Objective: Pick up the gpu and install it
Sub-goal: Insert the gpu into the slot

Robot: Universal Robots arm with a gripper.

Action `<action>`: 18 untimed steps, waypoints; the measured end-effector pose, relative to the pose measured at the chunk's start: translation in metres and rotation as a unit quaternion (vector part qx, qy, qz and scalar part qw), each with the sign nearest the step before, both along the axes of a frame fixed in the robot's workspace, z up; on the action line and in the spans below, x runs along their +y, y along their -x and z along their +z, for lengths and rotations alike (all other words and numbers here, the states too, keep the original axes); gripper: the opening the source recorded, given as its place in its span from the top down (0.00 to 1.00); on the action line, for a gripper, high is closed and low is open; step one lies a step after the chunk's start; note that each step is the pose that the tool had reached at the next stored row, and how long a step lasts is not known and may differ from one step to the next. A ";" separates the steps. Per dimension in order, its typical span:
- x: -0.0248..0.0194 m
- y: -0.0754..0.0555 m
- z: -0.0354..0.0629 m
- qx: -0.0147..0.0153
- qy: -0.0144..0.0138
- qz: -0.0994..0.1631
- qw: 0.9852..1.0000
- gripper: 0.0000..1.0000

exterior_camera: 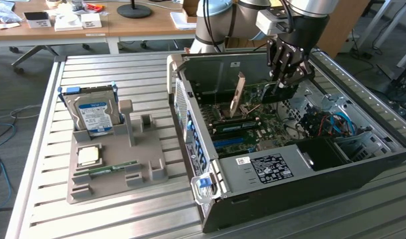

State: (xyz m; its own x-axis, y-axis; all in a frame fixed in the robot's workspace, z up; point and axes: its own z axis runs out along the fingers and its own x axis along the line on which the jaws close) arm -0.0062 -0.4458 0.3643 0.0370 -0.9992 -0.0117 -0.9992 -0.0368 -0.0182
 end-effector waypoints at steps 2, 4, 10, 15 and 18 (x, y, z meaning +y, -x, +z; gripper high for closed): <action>0.0000 0.000 -0.0001 0.000 0.000 0.000 1.000 0.73; 0.0000 0.000 -0.0002 0.000 0.000 0.001 1.000 0.73; 0.0000 0.000 -0.0012 0.000 0.000 0.003 1.000 0.73; 0.0000 0.000 -0.0027 0.000 0.000 0.003 1.000 0.73; 0.0000 0.000 -0.0033 0.000 0.000 0.003 1.000 0.73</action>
